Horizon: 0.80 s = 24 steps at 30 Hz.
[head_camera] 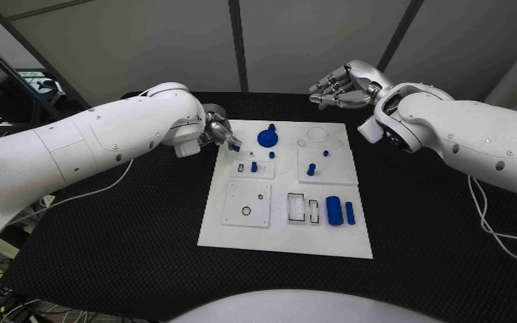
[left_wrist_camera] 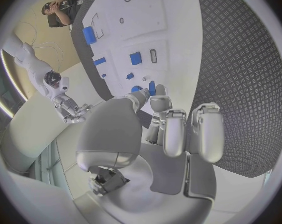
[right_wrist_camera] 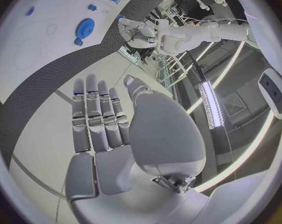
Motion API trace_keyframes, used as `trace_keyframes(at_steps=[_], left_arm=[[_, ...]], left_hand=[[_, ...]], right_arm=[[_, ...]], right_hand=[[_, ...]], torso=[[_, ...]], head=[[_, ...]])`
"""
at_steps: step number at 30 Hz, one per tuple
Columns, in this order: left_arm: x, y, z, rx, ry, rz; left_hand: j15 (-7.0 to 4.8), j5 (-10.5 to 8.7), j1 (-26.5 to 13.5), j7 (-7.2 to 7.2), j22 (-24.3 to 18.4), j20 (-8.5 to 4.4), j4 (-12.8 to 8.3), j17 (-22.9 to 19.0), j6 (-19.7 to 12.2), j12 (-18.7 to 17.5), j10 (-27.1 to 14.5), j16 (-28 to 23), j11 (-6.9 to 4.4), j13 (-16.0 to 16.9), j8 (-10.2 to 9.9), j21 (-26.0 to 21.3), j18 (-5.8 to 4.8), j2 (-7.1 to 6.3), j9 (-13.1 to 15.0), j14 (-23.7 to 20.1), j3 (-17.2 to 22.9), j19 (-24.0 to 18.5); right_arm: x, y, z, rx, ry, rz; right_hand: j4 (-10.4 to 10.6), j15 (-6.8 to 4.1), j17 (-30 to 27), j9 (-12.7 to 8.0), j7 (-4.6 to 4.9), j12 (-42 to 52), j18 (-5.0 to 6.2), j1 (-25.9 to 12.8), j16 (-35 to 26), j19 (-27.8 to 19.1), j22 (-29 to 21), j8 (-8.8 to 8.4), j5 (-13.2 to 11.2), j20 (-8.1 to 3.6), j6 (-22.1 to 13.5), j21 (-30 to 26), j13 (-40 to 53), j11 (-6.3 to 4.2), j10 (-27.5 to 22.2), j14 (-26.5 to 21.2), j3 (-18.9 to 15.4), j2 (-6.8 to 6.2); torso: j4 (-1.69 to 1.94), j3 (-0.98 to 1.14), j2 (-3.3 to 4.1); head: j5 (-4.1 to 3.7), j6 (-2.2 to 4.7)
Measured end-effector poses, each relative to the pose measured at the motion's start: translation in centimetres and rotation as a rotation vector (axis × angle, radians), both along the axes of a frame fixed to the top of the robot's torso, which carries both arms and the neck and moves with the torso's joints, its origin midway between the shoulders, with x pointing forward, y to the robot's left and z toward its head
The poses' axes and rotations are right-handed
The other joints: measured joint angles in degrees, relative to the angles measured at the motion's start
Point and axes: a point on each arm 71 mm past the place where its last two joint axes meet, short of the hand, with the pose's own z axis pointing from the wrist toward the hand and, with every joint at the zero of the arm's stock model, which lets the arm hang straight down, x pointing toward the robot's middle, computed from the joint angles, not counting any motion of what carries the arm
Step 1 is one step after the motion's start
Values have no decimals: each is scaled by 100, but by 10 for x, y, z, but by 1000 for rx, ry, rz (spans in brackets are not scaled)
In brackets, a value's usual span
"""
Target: Assemble the parts on the task board
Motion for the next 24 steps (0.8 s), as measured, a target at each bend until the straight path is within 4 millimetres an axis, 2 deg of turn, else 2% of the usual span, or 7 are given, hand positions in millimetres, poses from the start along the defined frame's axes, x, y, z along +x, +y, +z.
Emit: trace_keyframes(at_steps=[3,10,24], left_arm=[[-9,-1,0,-19,-4,0],[-25,-7,-7,-40,-7,-4],[-35,-11,-23,8,-24,-11]], left_hand=[[0,0,-39,0,0,0,-31,0,0,22,30,0,-26,16,42,0,0,-39,12,0,78,0],[0,-6,-84,0,0,0,-61,0,0,22,50,0,-9,21,66,0,0,-84,43,0,157,0],[0,-28,-122,-10,0,-20,-55,0,-30,49,72,0,-28,29,99,0,0,-122,78,0,229,-21]], right_arm=[[0,0,0,-1,0,-1],[1,0,-1,-1,2,-1],[1,-1,-1,-2,3,-1]], right_hand=[[0,0,0,0,0,0,0,0,0,0,0,0,0,0,0,0,0,0,0,0,0,0],[0,0,-2,0,0,0,0,0,0,0,1,0,0,0,0,0,0,0,0,0,0,0],[0,0,-5,0,0,0,0,0,0,0,2,0,0,0,0,0,0,0,0,0,0,0]], torso=[[1,0,-2],[2,-2,-4],[-8,-4,6]], head=[[14,1],[35,-7],[49,-2]])
